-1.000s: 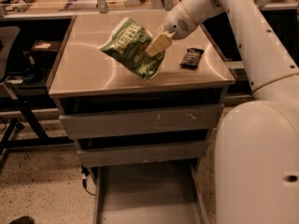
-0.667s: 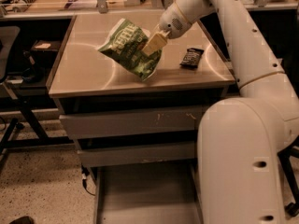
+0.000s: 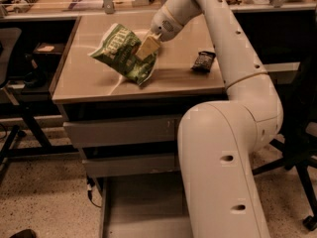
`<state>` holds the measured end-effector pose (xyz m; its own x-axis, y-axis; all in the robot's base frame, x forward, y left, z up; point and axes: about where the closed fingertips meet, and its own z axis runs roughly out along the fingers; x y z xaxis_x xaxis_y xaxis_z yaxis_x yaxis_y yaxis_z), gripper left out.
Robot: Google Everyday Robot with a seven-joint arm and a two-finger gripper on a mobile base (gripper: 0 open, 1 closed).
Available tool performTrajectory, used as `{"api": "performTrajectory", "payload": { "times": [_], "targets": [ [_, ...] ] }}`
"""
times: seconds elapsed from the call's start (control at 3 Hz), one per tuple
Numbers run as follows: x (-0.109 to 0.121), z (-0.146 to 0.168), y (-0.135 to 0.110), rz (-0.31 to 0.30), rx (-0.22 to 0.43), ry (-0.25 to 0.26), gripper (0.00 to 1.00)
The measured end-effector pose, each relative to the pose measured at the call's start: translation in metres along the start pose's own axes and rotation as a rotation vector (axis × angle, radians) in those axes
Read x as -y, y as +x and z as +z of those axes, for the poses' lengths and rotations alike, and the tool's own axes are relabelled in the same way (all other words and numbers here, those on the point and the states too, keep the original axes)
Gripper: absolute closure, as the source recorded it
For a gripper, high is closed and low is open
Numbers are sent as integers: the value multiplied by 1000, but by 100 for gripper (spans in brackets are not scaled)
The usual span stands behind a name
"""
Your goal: Pick green jalapeno chip bag from bottom drawer and place on counter
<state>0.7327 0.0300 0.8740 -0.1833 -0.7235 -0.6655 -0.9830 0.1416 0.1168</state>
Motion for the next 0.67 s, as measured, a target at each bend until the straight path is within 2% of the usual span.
{"api": "performTrajectory", "payload": {
  "times": [0.67],
  "targets": [
    [6,46,-17,-8,-30,-41,100]
  ]
}}
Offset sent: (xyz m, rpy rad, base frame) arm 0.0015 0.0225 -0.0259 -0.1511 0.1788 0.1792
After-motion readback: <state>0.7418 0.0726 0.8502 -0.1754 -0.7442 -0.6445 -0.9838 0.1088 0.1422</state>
